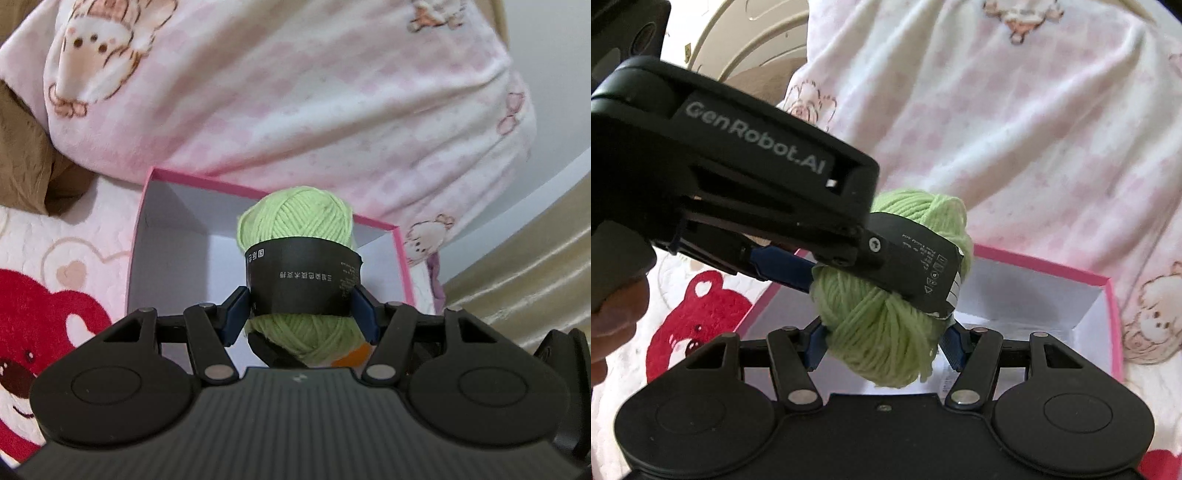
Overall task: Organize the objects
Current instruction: 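Lift the green yarn ball with the left gripper into the pink box, then open the left gripper to release the yarn and withdraw it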
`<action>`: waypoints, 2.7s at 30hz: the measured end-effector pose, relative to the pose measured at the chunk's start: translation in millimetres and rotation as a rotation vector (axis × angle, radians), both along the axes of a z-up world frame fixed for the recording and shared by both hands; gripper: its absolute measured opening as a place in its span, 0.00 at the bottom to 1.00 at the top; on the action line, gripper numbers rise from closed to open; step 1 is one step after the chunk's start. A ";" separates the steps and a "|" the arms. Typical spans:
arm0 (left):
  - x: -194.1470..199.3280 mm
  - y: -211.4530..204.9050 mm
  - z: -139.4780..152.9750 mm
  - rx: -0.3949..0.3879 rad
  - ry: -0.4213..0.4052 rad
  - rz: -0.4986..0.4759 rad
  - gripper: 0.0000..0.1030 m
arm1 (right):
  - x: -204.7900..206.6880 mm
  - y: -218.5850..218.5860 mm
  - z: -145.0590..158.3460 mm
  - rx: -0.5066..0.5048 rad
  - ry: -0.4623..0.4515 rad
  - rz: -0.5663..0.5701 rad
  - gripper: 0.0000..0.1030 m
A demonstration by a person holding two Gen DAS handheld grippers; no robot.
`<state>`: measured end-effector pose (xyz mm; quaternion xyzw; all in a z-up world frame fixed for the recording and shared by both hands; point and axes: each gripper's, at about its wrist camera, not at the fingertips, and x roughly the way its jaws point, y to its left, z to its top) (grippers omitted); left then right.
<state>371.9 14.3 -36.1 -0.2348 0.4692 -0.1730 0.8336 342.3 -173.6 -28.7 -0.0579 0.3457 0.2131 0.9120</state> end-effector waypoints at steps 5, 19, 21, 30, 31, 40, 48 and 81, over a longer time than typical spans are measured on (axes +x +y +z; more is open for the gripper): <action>13.2 -3.6 -24.0 0.029 0.056 0.010 0.57 | 18.6 5.8 -24.3 -0.042 0.067 0.022 0.63; 27.6 -11.6 -54.2 0.108 0.070 0.098 0.38 | 57.2 15.6 -59.7 -0.161 0.202 0.000 0.71; 26.3 -13.0 -54.3 0.134 0.064 0.097 0.38 | 52.8 11.2 -57.2 -0.132 0.205 0.016 0.74; 29.5 -16.2 -61.1 0.167 0.045 0.112 0.38 | 43.1 -0.8 -63.0 -0.065 0.171 -0.018 0.40; 29.7 -16.1 -61.9 0.170 0.045 0.115 0.41 | 44.6 -0.7 -64.4 -0.058 0.174 -0.031 0.39; 8.2 -19.7 -44.8 0.238 0.016 0.044 0.51 | 31.3 0.8 -66.9 -0.056 0.205 -0.036 0.47; -13.6 -14.3 -4.5 0.226 0.049 -0.041 0.58 | 3.3 -10.2 -47.3 -0.081 0.181 -0.055 0.49; -216.3 -18.4 120.4 0.410 -0.037 -0.298 0.84 | -220.3 -54.6 116.7 -0.082 0.065 0.008 0.86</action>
